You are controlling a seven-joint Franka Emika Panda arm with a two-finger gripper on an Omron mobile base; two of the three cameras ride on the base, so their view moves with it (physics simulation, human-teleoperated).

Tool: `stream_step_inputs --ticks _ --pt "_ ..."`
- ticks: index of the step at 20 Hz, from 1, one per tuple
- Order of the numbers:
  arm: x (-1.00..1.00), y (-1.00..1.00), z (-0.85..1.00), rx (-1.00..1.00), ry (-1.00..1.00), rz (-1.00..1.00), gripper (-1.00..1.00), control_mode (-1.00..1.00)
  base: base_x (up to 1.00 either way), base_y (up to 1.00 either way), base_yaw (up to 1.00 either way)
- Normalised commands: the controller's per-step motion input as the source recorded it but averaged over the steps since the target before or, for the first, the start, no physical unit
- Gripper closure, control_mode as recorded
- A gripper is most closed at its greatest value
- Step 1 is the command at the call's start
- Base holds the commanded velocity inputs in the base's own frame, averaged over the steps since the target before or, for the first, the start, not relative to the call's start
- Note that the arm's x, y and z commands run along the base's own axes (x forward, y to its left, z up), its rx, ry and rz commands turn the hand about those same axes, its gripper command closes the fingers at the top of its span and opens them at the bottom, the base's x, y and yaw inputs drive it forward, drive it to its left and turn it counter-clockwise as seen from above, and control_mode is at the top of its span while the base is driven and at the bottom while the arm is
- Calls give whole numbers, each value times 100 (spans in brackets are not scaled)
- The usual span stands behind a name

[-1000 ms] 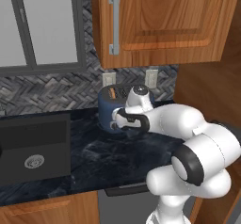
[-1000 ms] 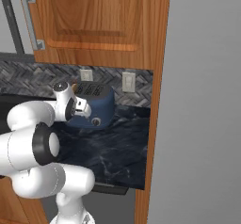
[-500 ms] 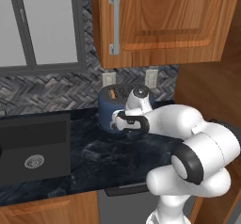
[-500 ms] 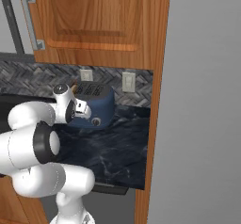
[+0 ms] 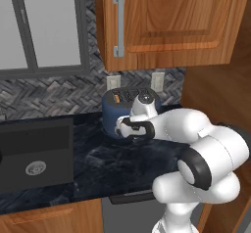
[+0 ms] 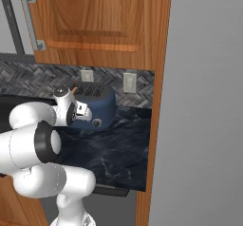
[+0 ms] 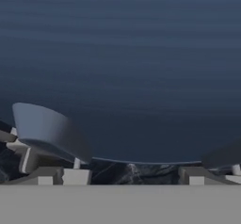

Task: Start the toaster. Once the lever pops up, take the bread to the plate on the dining counter.

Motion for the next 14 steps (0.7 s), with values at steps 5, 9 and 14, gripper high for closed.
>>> stream_step_inputs --ticks 5,9,14 --pt "-2 0 -5 0 0 0 -100 -100 0 0 0" --pt "0 0 0 0 0 0 -100 -100 0 0 0" --pt "-15 0 0 0 -2 0 -100 -100 0 0 0"
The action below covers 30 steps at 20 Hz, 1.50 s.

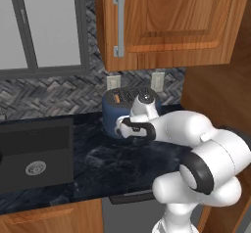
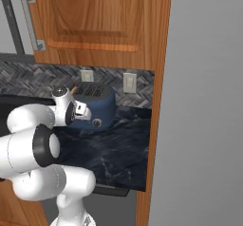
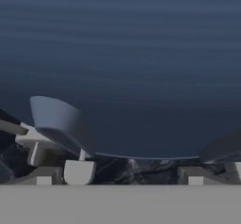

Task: Start the toaster. Once the lever pops up, take the bread to the plate on the dining counter.

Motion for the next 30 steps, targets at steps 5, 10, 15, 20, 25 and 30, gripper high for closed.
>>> stream_step_inputs --ticks 5,10,15,20,25,30 --pt "-26 0 1 0 -10 0 -100 -100 0 0 0" --pt "-15 0 2 0 -15 0 -100 -100 0 0 0" --pt "-5 0 14 0 -17 -1 -100 -100 0 0 0" --pt "0 0 22 0 -17 -3 -100 -100 0 0 0" --pt "0 5 24 0 -17 -3 -100 -100 0 0 0" --pt "0 16 28 0 -13 -4 -100 -100 0 0 0"
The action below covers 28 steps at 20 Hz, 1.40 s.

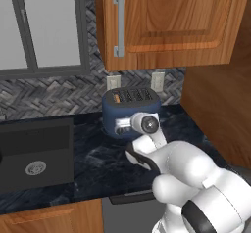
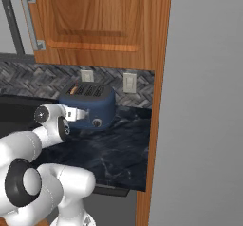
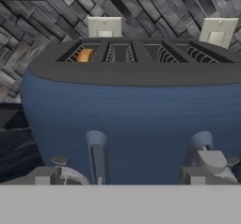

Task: Start the toaster. Once the lever pops up, take the bread to the plate on the dining counter.

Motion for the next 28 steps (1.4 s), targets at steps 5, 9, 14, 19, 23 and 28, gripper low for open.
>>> stream_step_inputs --ticks 5,9,14,19,23,28 --pt "0 19 29 0 -12 -2 -100 -100 0 0 0" --pt "0 19 36 0 -4 0 -100 -100 0 0 0" --pt "0 8 34 0 0 0 -100 -100 0 0 0" --pt "0 0 24 0 0 0 -100 -100 0 0 0" --pt "1 0 25 0 0 0 -100 -100 0 0 0" --pt "6 0 16 0 0 0 -100 -100 0 0 0"
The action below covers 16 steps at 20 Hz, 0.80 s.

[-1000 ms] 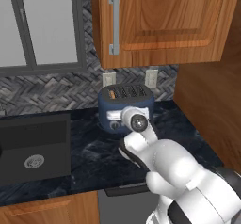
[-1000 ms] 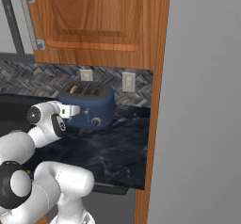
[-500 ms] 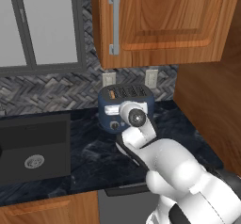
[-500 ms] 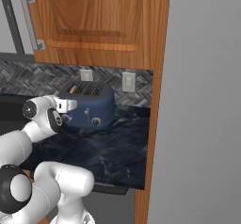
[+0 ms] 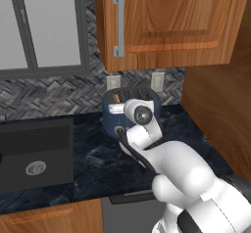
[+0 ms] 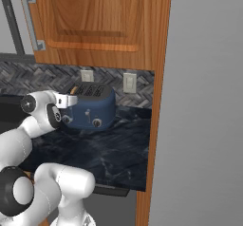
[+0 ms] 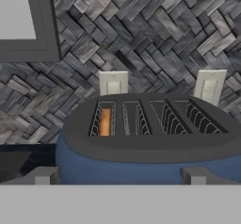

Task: Start the toaster. Once the lever pops up, take the bread to the plate on the dining counter.

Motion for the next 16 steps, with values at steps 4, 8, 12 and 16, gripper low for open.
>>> stream_step_inputs --ticks 4,8,12,16 --pt "13 0 13 0 0 0 -100 -100 0 0 0" --pt "19 0 7 0 0 0 -100 -100 0 0 0" --pt "22 0 1 0 0 0 -100 -100 0 0 0" --pt "23 0 0 0 0 0 -100 -100 0 0 0"
